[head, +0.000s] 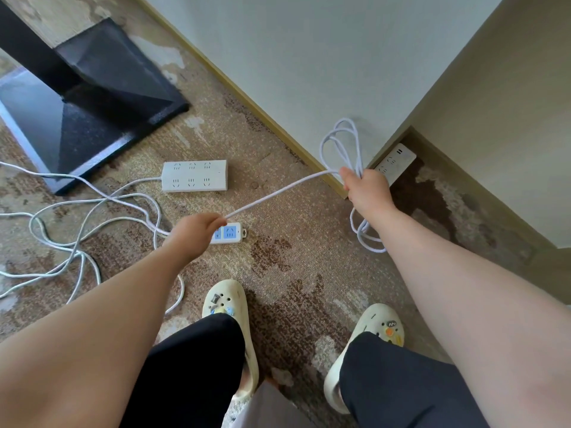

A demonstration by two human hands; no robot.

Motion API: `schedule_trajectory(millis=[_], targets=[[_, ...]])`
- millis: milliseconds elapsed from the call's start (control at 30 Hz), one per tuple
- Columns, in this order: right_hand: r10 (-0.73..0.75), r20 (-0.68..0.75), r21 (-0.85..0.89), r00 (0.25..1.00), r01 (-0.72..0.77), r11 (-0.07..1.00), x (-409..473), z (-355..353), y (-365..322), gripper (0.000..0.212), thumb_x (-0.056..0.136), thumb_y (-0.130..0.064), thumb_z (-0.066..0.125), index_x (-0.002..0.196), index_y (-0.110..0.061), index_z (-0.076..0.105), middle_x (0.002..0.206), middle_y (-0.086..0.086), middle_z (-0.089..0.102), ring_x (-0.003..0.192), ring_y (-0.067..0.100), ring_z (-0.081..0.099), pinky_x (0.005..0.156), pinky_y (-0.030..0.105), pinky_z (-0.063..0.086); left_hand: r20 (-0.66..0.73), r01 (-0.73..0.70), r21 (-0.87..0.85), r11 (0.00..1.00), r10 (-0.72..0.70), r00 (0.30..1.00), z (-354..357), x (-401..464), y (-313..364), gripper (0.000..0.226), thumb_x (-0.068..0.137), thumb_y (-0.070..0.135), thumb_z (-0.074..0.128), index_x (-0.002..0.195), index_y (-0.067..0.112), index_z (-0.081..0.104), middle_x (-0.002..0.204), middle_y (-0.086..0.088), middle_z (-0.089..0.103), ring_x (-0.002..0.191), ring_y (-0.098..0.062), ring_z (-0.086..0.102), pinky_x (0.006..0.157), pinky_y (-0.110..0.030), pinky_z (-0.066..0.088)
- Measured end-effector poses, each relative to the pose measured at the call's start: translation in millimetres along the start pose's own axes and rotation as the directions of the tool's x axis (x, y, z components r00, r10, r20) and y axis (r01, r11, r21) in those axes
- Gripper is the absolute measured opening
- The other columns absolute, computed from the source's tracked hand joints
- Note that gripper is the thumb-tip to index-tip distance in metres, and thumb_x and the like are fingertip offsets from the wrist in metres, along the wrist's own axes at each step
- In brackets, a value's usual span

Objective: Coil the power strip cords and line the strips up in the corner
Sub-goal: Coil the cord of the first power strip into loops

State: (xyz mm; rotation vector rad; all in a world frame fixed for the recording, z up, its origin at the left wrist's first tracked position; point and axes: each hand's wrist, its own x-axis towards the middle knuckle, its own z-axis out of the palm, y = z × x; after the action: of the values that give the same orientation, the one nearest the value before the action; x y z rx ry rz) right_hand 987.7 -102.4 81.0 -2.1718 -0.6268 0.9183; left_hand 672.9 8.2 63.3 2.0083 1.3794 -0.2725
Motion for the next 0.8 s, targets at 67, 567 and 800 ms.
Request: schedule_trajectory(millis=[67,567,800], targets=[[0.007,-0.016,0.012,1.0,-0.007,1.0,-1.1,5.1,-1.5,0.041,0.097,-0.045,0.052,0.067,-0.017,0.057,0.063,0.001,0.053,0.058,0.02,0.05,0.059,0.034,0.042,-0.044,0.091,-0.067,0.994,-0.094,0.995,-7.1,2.1,0.2,0.03,0.1,0.032,0.044,0.096,0.016,0.069,0.067,0.0,0.06,0.048,-0.013,0.046,0.046,-0.024,0.035],[0.066,0.304,0.22,0.95,-0.138,0.966,-14.8,15.0,-13.9,0.044,0.087,-0.041,0.069,0.093,0.003,0.069,0.075,0.009,0.06,0.044,0.01,0.042,0.046,0.025,0.034,0.108,-0.241,-0.04,0.97,0.244,0.964,33.8,10.1,168.6,0.029,0.1,0.011,0.037,0.118,0.009,0.061,0.114,-0.01,0.066,0.095,-0.027,0.064,0.085,-0.043,0.054],[0.032,0.326,0.253,0.945,-0.12,0.96,-11.3,16.0,-18.7,0.024,0.087,-0.027,0.071,0.079,-0.005,0.069,0.059,0.001,0.059,0.043,0.01,0.043,0.044,0.022,0.035,0.02,-0.32,-0.038,0.947,0.321,0.947,36.0,9.8,165.3,0.027,0.102,0.023,0.04,0.101,0.009,0.063,0.084,-0.009,0.064,0.074,-0.025,0.06,0.064,-0.032,0.043]])
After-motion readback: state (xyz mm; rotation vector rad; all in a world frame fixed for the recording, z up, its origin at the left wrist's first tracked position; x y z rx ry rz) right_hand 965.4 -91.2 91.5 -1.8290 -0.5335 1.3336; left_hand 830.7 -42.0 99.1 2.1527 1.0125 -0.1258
